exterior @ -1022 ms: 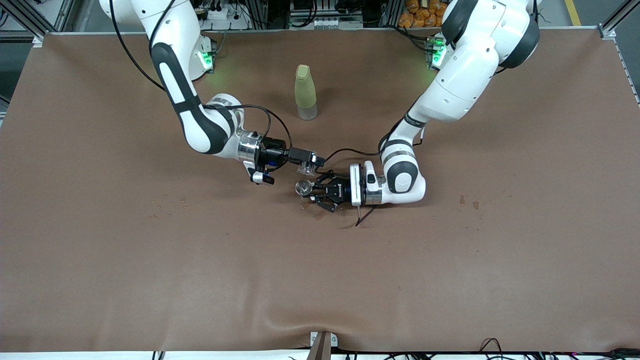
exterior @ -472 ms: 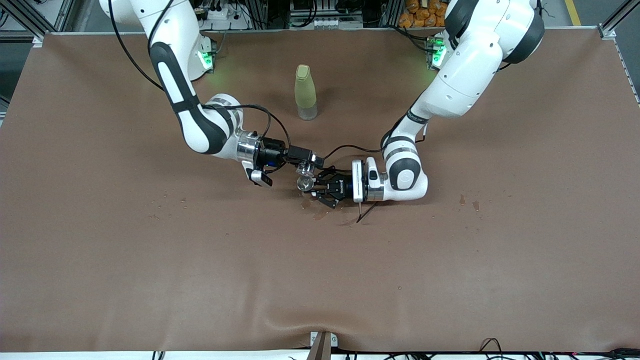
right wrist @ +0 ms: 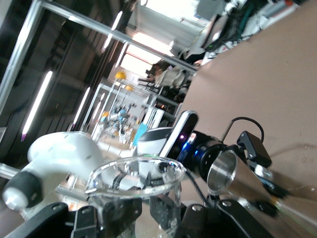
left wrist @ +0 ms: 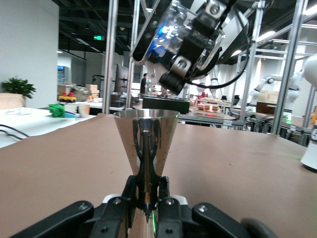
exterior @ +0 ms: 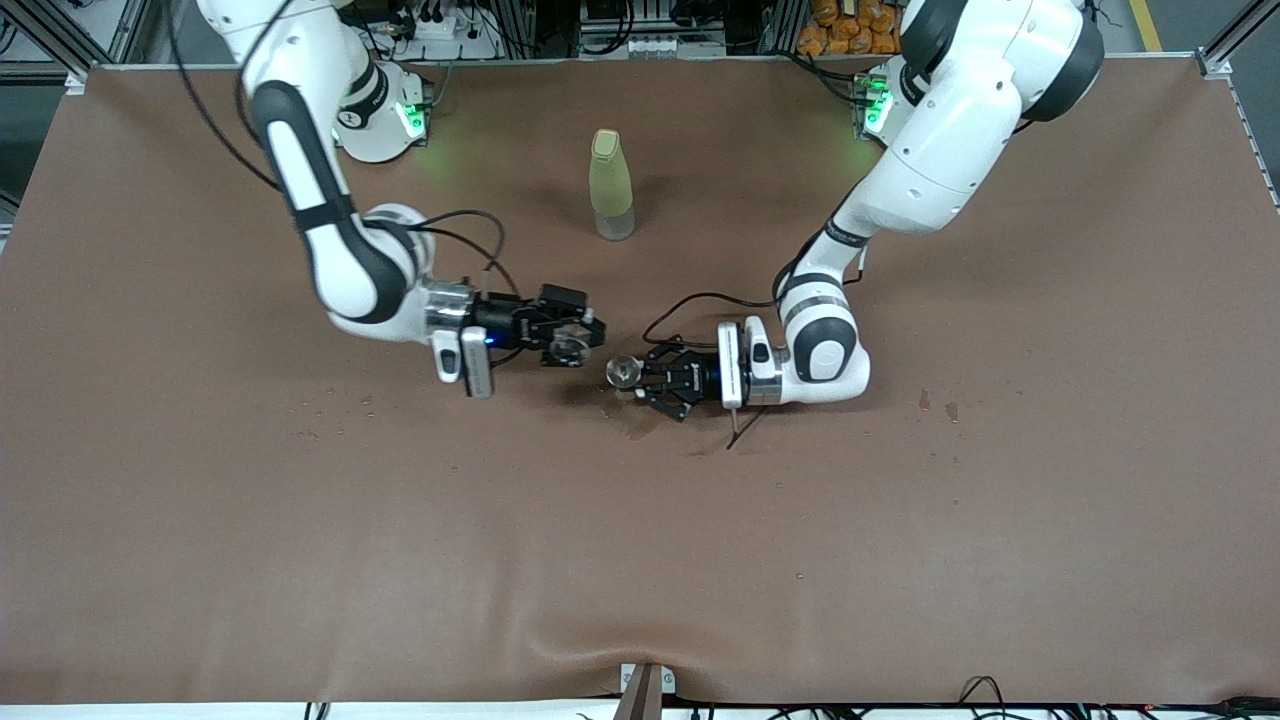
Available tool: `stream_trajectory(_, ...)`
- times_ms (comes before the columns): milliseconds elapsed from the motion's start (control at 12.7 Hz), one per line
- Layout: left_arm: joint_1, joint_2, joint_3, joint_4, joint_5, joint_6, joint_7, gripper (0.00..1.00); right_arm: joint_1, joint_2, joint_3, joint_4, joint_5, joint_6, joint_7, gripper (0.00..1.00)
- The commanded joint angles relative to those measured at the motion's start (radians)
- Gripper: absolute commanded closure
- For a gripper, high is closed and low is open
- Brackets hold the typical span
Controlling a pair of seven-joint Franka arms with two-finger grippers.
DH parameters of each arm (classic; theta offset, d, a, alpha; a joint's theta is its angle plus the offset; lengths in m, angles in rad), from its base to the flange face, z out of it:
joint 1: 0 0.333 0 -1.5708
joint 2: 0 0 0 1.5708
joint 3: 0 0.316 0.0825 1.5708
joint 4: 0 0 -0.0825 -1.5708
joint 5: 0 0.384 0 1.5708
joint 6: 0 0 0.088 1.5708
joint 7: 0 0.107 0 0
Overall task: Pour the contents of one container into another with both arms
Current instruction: 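Move the jigger and beaker apart and lower them onto the table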
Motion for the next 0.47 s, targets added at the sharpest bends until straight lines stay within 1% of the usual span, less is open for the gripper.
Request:
stream_trajectory(0,0.060,-0.031,-0.003,-0.022,-0.012,-0.016,-0.031,1.00,-0.017,-0.021,-0.141,0.016,-0.189,-0.172,-0.108,1.00)
stream_trajectory(79,0.087,-0.040,-0.004,-0.028,-0.010,-0.016,-0.031,1.00,-0.019,-0.019,-0.202,0.039,-0.269,-0.219,-0.168,1.00)
stream_trajectory(157,0.109,-0.055,-0.003,-0.035,-0.003,-0.015,-0.048,1.00,-0.025,-0.014,-0.261,0.062,-0.327,-0.272,-0.223,1.00)
stream_trajectory(236,0.126,-0.077,0.003,-0.039,0.031,-0.001,-0.100,1.00,-0.038,-0.011,-0.299,0.082,-0.380,-0.313,-0.281,1.00)
stream_trajectory(314,0.132,-0.104,0.011,-0.039,0.092,0.025,-0.176,1.00,-0.058,-0.011,-0.325,0.093,-0.416,-0.344,-0.346,1.00)
stream_trajectory(393,0.159,-0.136,0.019,-0.052,0.167,0.048,-0.233,1.00,-0.078,-0.010,-0.345,0.102,-0.441,-0.365,-0.413,1.00)
